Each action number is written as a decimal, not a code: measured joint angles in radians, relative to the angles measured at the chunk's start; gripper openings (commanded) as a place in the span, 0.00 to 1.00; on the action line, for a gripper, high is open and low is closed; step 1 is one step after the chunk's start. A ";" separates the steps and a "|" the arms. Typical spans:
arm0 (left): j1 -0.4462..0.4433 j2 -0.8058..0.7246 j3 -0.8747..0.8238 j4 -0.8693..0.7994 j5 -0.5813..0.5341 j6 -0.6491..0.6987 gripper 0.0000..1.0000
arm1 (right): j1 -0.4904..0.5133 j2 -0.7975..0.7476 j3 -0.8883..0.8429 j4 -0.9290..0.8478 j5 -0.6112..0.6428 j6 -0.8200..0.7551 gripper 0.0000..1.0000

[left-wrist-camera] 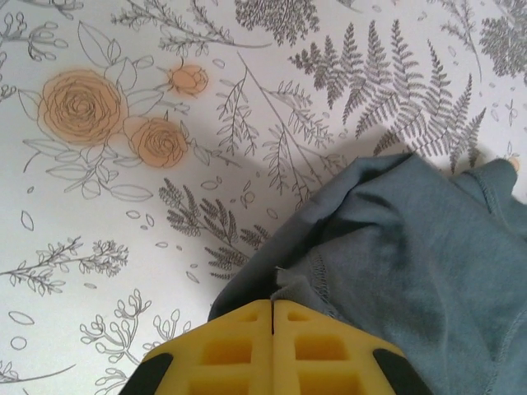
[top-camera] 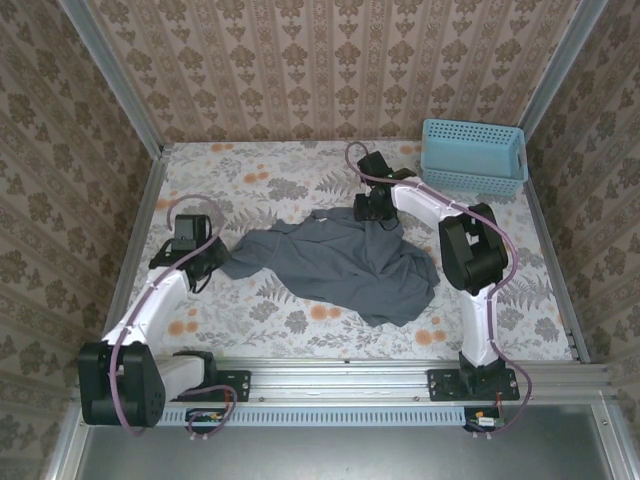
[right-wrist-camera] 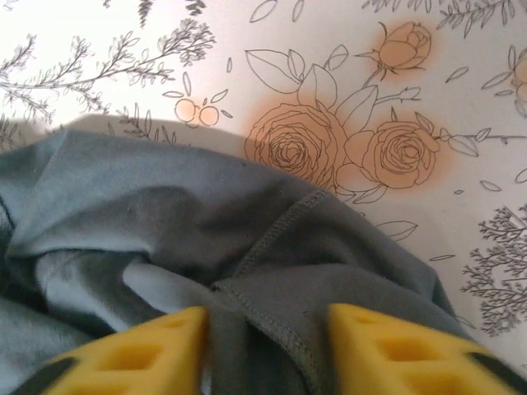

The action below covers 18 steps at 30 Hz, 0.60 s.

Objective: Fold the inside-out t-shirt

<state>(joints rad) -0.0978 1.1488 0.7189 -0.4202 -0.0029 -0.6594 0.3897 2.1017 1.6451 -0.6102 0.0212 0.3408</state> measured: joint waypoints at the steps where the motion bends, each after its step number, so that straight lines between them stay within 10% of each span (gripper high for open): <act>1: 0.009 0.010 0.017 -0.001 0.007 0.000 0.00 | -0.001 0.000 0.010 -0.008 0.000 -0.004 0.11; 18: 0.117 -0.071 0.541 0.087 0.157 0.000 0.00 | -0.041 -0.680 0.104 0.023 0.155 -0.069 0.00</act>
<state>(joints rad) 0.0196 1.0779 1.2598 -0.3336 0.1543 -0.6590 0.3485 1.4220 1.7493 -0.5877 0.1761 0.2718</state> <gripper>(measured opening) 0.056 0.064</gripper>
